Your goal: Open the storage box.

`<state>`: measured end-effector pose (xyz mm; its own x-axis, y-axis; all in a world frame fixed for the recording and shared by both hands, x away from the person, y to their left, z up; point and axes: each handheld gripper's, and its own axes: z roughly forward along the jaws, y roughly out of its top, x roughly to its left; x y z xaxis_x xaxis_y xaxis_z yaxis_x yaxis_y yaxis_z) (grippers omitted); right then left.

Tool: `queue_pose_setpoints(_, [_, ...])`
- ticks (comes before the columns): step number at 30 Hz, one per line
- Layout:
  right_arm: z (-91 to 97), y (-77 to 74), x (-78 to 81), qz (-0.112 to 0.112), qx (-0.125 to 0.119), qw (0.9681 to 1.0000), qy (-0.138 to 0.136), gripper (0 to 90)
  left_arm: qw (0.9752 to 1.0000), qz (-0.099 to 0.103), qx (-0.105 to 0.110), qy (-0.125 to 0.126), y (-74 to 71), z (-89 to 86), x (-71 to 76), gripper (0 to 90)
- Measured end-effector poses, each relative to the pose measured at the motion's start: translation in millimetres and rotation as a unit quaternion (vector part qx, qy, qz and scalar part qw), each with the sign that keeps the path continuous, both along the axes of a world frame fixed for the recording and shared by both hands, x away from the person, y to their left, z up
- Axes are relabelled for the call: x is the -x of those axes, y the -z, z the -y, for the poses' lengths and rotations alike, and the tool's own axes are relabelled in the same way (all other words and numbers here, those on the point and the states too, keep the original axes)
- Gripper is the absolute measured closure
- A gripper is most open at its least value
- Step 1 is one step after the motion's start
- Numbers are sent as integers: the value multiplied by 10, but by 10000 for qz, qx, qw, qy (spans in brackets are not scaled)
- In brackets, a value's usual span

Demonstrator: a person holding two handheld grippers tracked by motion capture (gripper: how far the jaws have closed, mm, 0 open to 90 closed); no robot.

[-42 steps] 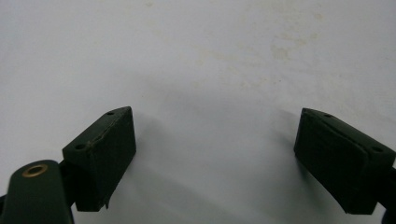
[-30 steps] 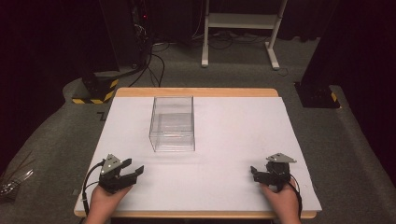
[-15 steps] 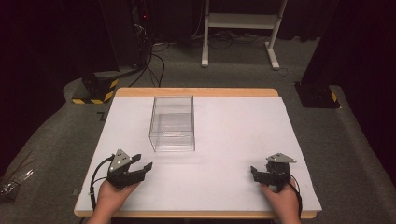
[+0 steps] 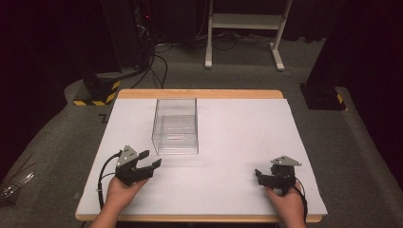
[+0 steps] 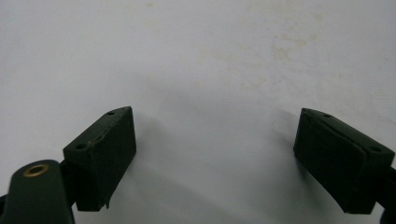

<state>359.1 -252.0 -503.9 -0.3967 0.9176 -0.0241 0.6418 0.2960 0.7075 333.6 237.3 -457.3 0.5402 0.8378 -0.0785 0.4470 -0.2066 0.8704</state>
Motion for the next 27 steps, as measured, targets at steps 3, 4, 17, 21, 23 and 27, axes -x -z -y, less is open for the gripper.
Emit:
queue_pose_setpoints(3, [0, 0, 1, -1, -3, 10000, 1, 131, 10000, -46, 61, -31, 11, 28, -53, 388])
queue_pose_setpoints(4, [0, 0, 1, 0, -1, 10000, 1, 132, 10000, -39, 63, -24, 11, 52, -77, 390])
queue_pose_setpoints(17, [0, 0, 1, -1, -7, 10000, -1, 132, 9995, -55, 301, 93, 14, 190, -247, 392])
queue_pose_setpoints(21, [1, 0, 1, 0, -9, 10000, -3, 133, 9993, -101, 364, 74, 37, 200, -285, 399])
queue_pose_setpoints(23, [1, 0, 1, -1, -10, 10000, -3, 133, 9992, -90, 380, 83, 42, 204, -298, 401])
queue_pose_setpoints(27, [0, 0, 1, 0, -9, 10000, -3, 133, 9995, -91, 281, 120, 31, 244, -340, 402])
